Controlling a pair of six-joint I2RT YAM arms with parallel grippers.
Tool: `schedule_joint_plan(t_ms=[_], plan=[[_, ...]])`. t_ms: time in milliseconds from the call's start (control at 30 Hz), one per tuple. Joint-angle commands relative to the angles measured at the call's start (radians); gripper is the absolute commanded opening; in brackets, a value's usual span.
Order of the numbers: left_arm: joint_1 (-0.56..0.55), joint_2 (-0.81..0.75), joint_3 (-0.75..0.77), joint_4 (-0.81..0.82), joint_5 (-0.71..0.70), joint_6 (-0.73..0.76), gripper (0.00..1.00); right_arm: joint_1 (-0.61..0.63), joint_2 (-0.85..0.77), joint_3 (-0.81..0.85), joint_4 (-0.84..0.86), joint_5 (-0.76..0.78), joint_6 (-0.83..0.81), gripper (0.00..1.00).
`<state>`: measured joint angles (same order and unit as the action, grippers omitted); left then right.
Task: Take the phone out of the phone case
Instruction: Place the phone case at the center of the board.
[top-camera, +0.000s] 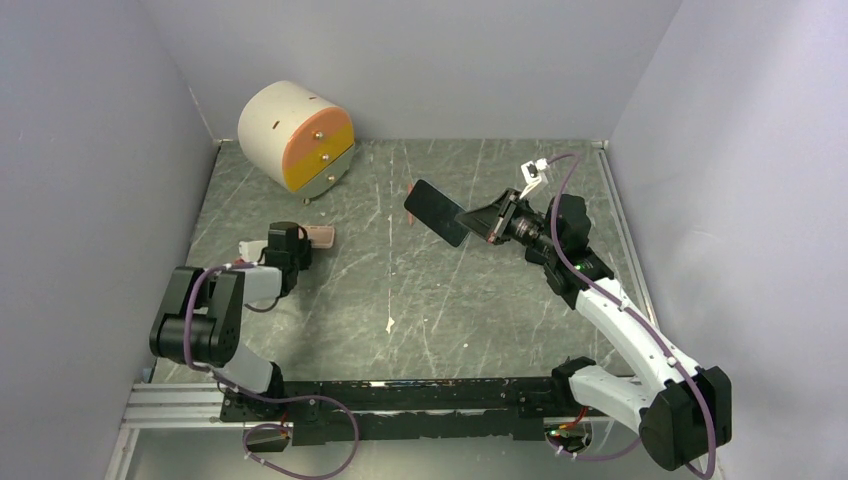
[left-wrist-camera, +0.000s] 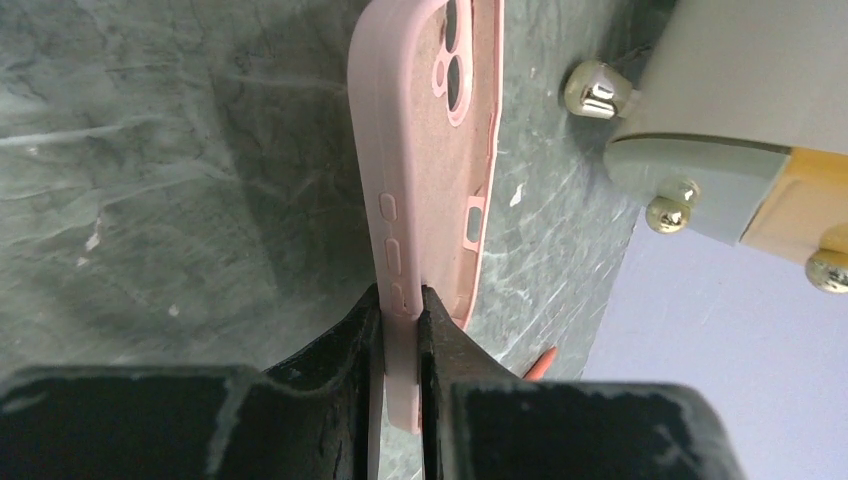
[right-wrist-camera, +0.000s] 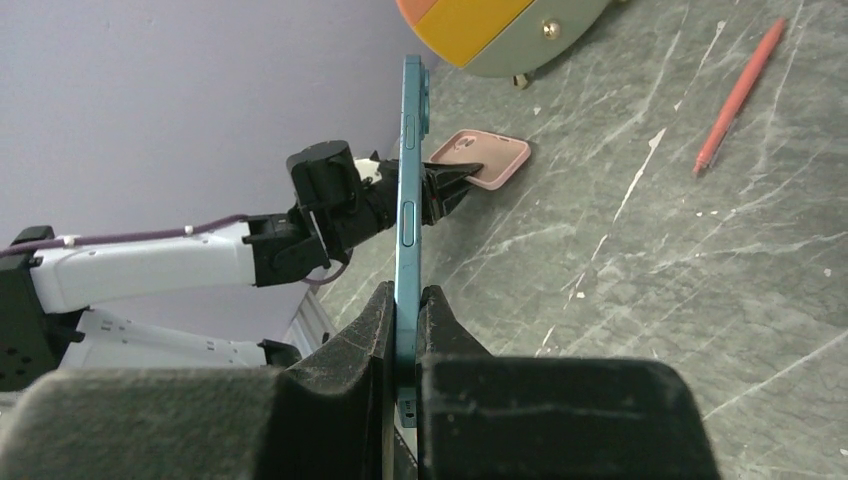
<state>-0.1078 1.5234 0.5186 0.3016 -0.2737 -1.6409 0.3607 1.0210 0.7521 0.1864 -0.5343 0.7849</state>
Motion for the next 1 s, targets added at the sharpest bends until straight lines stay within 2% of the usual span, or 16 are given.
schedule_joint_plan(t_ms=[0, 233, 400, 667, 967], plan=[[0.006, 0.052, 0.037, 0.069, 0.014, -0.063, 0.03, -0.006, -0.016, 0.05, 0.059, -0.033, -0.02, 0.0], [0.007, 0.132, 0.059, 0.085, 0.041, -0.102, 0.14, -0.008, -0.024, 0.045, 0.057, -0.039, -0.021, 0.0], [0.007, 0.113, 0.041, 0.058, 0.062, -0.111, 0.37, -0.008, -0.04, 0.039, 0.046, -0.04, -0.025, 0.0], [0.007, 0.005, 0.034, -0.188, 0.077, -0.111, 0.61, -0.008, -0.066, 0.024, 0.052, -0.041, -0.019, 0.0], [0.007, -0.173, -0.004, -0.401, 0.113, -0.052, 0.8, -0.008, -0.075, 0.014, 0.044, -0.051, -0.023, 0.0]])
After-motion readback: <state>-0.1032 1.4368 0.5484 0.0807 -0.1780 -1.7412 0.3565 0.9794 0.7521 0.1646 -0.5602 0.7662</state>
